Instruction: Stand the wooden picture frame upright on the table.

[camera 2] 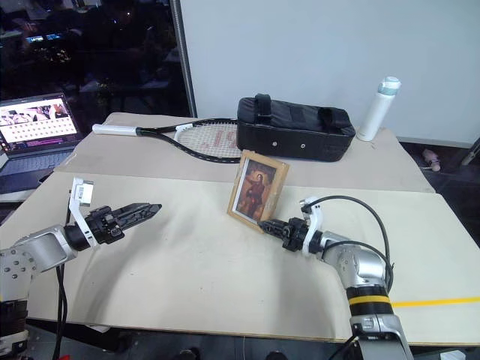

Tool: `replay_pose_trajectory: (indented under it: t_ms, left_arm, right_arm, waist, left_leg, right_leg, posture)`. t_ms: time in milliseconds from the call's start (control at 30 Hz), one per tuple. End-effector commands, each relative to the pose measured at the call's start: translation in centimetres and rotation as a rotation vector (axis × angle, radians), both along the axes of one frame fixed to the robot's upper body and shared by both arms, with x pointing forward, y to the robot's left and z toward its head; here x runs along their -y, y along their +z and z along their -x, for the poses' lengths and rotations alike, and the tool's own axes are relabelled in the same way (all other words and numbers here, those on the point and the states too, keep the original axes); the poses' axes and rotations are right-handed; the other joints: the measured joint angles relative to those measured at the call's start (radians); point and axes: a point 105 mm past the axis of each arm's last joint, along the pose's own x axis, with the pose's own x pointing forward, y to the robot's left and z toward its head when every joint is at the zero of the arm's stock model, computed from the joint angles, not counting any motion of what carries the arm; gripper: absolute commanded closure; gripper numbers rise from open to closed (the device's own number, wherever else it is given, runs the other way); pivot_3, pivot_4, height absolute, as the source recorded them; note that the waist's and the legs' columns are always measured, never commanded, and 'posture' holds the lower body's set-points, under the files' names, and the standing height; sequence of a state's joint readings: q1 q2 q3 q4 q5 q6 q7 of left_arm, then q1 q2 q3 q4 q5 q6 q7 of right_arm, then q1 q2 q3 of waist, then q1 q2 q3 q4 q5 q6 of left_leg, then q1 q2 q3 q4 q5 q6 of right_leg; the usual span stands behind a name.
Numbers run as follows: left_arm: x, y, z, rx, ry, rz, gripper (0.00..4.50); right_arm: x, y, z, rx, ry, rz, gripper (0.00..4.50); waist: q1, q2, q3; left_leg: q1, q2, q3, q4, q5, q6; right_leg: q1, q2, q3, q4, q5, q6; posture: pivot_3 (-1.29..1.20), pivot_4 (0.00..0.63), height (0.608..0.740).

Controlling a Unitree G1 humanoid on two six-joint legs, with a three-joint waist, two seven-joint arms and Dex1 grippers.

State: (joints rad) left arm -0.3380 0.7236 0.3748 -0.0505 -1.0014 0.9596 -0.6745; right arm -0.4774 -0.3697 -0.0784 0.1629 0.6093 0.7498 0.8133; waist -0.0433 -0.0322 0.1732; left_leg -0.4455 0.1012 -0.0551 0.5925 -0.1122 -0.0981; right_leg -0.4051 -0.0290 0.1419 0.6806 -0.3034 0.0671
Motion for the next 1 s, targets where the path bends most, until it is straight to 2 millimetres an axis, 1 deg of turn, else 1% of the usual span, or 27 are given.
replay_pose_trajectory:
  t_ms: [33,67,133,167,200,233,367,467,533,600,667,700,767,833,867,900,1000]
  left_arm:
    - [0.5,0.7,-0.1,0.047,-0.027,-0.01,0.0]
    - [0.7,0.5,-0.2,0.045,-0.032,-0.015,0.0]
    - [0.9,0.4,-0.3,0.046,-0.048,-0.017,0.0]
    - [1.0,0.4,-0.3,0.047,-0.052,-0.019,0.0]
    - [1.0,0.3,-0.3,0.049,-0.055,-0.022,0.0]
    - [0.9,0.2,-0.4,0.048,-0.057,-0.023,0.0]
    - [0.8,-0.7,-0.5,0.038,-0.072,-0.061,0.0]
    - [0.6,-1.5,-0.4,0.05,-0.076,-0.129,0.0]
    - [0.3,-2.2,-0.6,0.069,-0.045,-0.197,0.0]
    - [0.2,-3.0,-1.0,0.117,0.029,-0.278,0.0]
    - [0.3,-3.6,-1.2,0.145,0.073,-0.319,0.0]
    - [0.5,-4.3,-1.2,0.141,0.076,-0.349,0.0]
    - [1.0,-5.6,-1.0,0.117,0.054,-0.401,0.0]
    - [0.6,-7.0,-2.0,0.082,0.133,-0.442,0.0]
    - [0.3,-7.4,-2.4,0.077,0.163,-0.453,0.0]
    - [0.7,-7.2,-2.5,0.109,0.166,-0.454,0.0]
    - [2.3,-6.6,-2.6,0.183,0.141,-0.451,0.0]
  right_arm:
    - [-0.8,0.4,0.9,0.015,0.042,0.011,3.34]
    - [-0.8,0.3,0.9,0.019,0.037,0.022,3.34]
    - [-0.4,0.6,0.9,0.002,0.018,-0.003,2.32]
    - [-0.2,0.8,0.9,-0.011,0.014,-0.02,2.15]
    - [0.0,1.0,0.9,-0.015,0.012,-0.03,1.75]
    - [0.2,1.1,0.9,-0.014,0.008,-0.035,1.45]
    - [1.7,2.0,1.2,-0.002,-0.015,-0.053,0.09]
    - [4.4,3.1,2.8,0.024,0.015,-0.038,0.09]
    - [5.4,3.1,3.9,0.041,0.05,0.015,0.09]
    - [7.2,1.5,5.4,0.087,0.069,0.209,0.09]
    - [8.4,0.5,6.3,0.12,0.087,0.332,0.09]
    - [9.1,0.5,6.3,0.143,0.061,0.356,0.09]
    - [10.3,1.0,5.4,0.212,-0.039,0.388,0.09]
    - [11.5,2.1,4.0,0.359,-0.193,0.459,0.09]
    - [11.7,2.3,3.7,0.4,-0.235,0.477,0.09]
    - [11.9,2.5,3.4,0.42,-0.289,0.471,0.09]
    - [11.6,2.0,3.1,0.425,-0.356,0.459,0.09]
  waist:
    - [-0.001,0.0,0.0]
    - [-0.003,0.0,0.0]
    - [-0.005,0.0,0.0]
    - [-0.005,0.0,0.0]
    - [-0.005,0.0,0.0]
    - [-0.005,0.0,0.0]
    - [-0.002,0.0,0.0]
    - [0.006,0.0,0.0]
    - [0.006,0.0,0.0]
    - [0.004,0.0,0.0]
    - [0.006,0.001,-0.001]
    - [0.005,0.001,-0.001]
    - [-0.006,0.001,0.0]
    - [-0.013,0.001,-0.001]
    - [-0.014,0.001,0.0]
    - [-0.014,0.001,0.0]
    - [-0.011,0.0,0.0]
  left_leg:
    - [0.0,0.0,0.0,0.0,0.0,0.0]
    - [0.0,0.0,0.0,0.0,0.0,0.0]
    - [0.0,0.0,0.0,0.0,0.0,0.0]
    - [0.0,0.0,0.0,0.0,0.0,0.0]
    - [0.0,0.0,0.0,0.0,0.0,0.0]
    - [0.0,0.0,0.0,0.0,0.0,0.0]
    - [0.0,0.0,0.0,0.0,0.0,0.0]
    - [0.0,0.0,0.0,0.0,0.0,0.0]
    - [-0.001,0.0,0.0,0.0,0.0,0.0]
    - [-0.001,0.0,0.0,-0.001,0.0,0.0]
    - [0.0,0.0,0.001,-0.001,-0.001,0.001]
    - [0.0,0.0,0.001,-0.001,-0.001,0.001]
    - [0.0,0.0,0.001,0.0,-0.001,0.001]
    - [0.001,0.0,0.001,0.001,-0.001,0.001]
    - [0.002,0.0,0.001,0.002,0.0,0.002]
    - [0.002,0.0,0.001,0.004,0.0,0.002]
    - [0.001,0.0,0.001,0.005,0.0,0.003]
  right_leg:
    - [0.0,0.0,0.0,0.0,0.0,0.0]
    - [0.0,0.0,0.0,0.0,0.0,0.0]
    - [0.0,0.0,0.0,0.0,0.0,0.0]
    - [0.0,0.0,0.0,0.0,0.0,0.0]
    - [0.0,0.0,0.0,0.0,0.0,0.0]
    - [0.0,0.0,0.0,0.0,0.0,0.0]
    - [0.0,0.0,0.0,0.0,0.0,0.0]
    - [0.0,0.0,0.0,0.0,0.0,0.0]
    - [0.0,0.0,0.0,-0.002,0.0,0.0]
    - [0.0,0.0,0.0,-0.002,0.0,0.0]
    - [0.001,0.0,0.0,-0.002,-0.001,0.0]
    - [0.001,0.0,0.0,-0.003,-0.001,0.0]
    - [0.0,0.0,0.001,-0.003,-0.001,0.0]
    - [0.0,0.0,0.002,-0.002,0.001,0.001]
    - [0.001,0.0,0.002,-0.002,0.002,0.001]
    - [0.001,0.0,0.002,-0.002,0.003,0.002]
    - [0.002,0.0,0.002,-0.002,0.004,0.002]
  posture:
    - [0.0,0.15,0.696]
    - [0.0,0.15,0.696]
    - [0.0,0.15,0.696]
    - [0.0,0.15,0.696]
    - [0.0,0.15,0.696]
    - [0.0,0.15,0.696]
    - [0.0,0.15,0.696]
    - [0.0,0.15,0.696]
    - [0.0,0.15,0.696]
    - [0.0,0.15,0.696]
    - [0.0,0.15,0.696]
    - [0.0,0.15,0.696]
    - [0.0,0.15,0.696]
    - [0.0,0.15,0.696]
    - [0.0,0.15,0.696]
    - [0.0,0.15,0.696]
    - [0.0,0.15,0.696]
